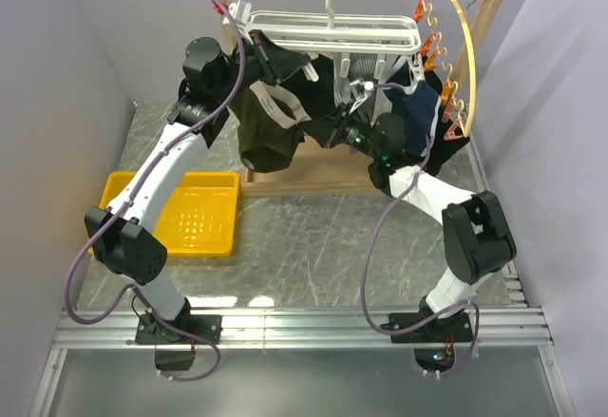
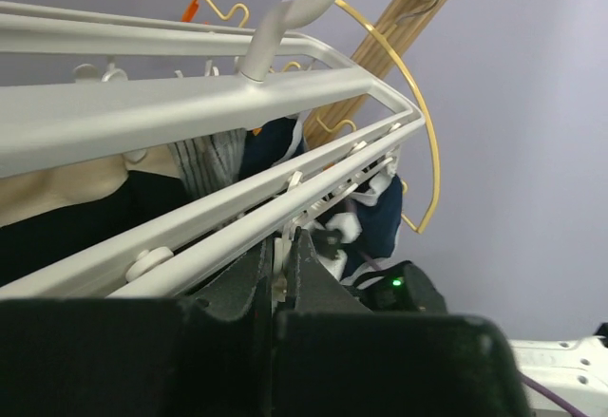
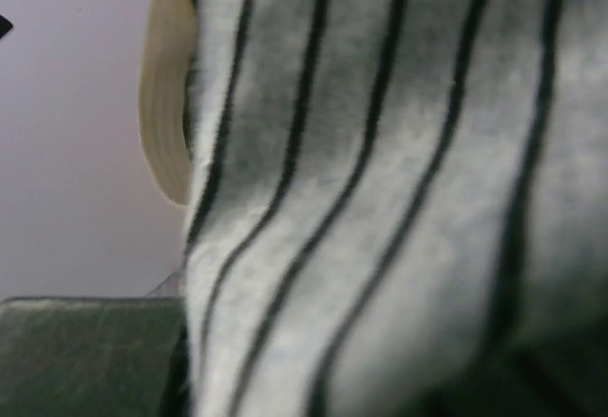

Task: Clip the underwear to the hanger

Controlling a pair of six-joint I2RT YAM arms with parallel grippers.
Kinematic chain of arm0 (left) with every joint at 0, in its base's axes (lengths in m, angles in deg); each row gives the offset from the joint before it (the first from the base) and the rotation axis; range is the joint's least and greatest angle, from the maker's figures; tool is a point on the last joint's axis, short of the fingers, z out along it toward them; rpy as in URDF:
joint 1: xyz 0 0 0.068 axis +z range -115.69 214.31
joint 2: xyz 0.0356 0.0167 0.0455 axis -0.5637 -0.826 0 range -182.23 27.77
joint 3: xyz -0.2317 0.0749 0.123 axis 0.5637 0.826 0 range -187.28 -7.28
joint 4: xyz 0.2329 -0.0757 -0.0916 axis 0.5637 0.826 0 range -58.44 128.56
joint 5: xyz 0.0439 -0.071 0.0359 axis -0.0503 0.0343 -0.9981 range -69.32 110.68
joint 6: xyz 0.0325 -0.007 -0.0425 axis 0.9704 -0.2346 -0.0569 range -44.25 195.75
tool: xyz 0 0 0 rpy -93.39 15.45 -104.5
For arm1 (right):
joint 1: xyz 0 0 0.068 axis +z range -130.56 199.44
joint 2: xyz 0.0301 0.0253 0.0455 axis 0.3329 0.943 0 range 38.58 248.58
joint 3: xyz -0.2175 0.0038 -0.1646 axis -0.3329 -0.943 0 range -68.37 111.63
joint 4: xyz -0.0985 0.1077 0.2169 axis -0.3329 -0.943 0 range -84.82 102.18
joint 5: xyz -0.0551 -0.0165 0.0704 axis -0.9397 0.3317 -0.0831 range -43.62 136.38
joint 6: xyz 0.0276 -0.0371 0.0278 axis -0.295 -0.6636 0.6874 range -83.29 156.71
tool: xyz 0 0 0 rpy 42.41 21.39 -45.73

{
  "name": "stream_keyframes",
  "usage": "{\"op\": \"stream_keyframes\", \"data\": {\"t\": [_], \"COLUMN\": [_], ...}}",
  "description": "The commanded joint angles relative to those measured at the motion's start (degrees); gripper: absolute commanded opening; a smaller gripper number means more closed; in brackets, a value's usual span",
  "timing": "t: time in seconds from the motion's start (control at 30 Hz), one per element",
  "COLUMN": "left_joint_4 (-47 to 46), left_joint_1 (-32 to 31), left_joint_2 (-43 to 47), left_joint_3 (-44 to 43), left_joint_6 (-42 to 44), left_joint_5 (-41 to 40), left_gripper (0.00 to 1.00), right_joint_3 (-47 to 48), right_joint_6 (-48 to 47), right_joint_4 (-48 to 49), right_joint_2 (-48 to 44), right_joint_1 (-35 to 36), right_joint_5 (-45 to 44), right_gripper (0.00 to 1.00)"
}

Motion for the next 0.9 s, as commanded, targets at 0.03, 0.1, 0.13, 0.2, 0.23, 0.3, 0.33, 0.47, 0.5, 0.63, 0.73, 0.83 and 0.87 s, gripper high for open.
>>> {"op": "stream_keyframes", "data": {"t": [0.03, 0.1, 0.13, 0.2, 0.23, 0.3, 0.33, 0.47, 0.5, 0.63, 0.73, 0.83, 0.87], "left_joint_4": [8.7, 10.4, 10.9, 11.4, 11.3, 11.1, 11.0, 11.2, 11.1, 11.2, 10.8, 10.8, 10.7], "left_joint_1": [-0.2, -0.2, -0.2, -0.2, -0.2, -0.2, -0.2, -0.2, -0.2, -0.2, -0.2, -0.2, -0.1], "left_joint_2": [-0.9, -1.2, -1.4, -1.5, -1.5, -1.4, -1.5, -1.8, -1.8, -2.1, -2.3, -2.5, -2.6], "left_joint_3": [-1.5, -2.3, -2.5, -2.6, -2.4, -2.1, -2.1, -2.4, -2.4, -2.7, -2.7, -3.1, -3.4], "left_joint_6": [3.7, 4.5, 4.9, 5.3, 5.3, 5.2, 5.1, 4.8, 4.8, 4.7, 4.4, 4.2, 4.2], "left_joint_5": [1.1, 0.3, 0.2, -0.3, -0.5, -0.4, -0.3, 0.1, 0.1, 0.4, 0.7, 1.0, 1.1], "left_gripper": [0.00, 0.00, 0.00, 0.00, 0.00, 0.00, 0.00, 0.00, 0.00, 0.00, 0.00, 0.00, 0.00], "right_joint_3": [-1.0, -1.7, -2.6, -3.0, -3.0, -2.5, -1.8, -1.5, -1.2, -1.7, -1.5, -1.1, -1.1], "right_joint_6": [-11.5, -15.1, -16.7, -21.8, -23.8, -27.6, -28.1, -28.7, -28.7, -29.1, -29.0, -28.9, -29.1], "right_joint_4": [-2.6, -4.0, -4.0, -4.9, -6.5, -7.9, -8.4, -9.2, -9.0, -5.4, -2.9, -0.2, 0.5], "right_joint_2": [-6.9, -8.7, -10.3, -11.6, -12.5, -12.4, -11.7, -9.7, -9.1, -5.5, -3.3, -1.4, -1.1], "right_joint_1": [1.8, 3.3, 4.0, 4.9, 6.2, 6.8, 6.7, 6.9, 6.9, 6.9, 6.8, 6.7, 6.6], "right_joint_5": [-8.0, -11.9, -13.1, -15.2, -18.4, -20.1, -20.2, -20.3, -20.0, -19.7, -19.5, -18.6, -18.3], "right_gripper": [0.00, 0.00, 0.00, 0.00, 0.00, 0.00, 0.00, 0.00, 0.00, 0.00, 0.02, 0.08, 0.15]}}
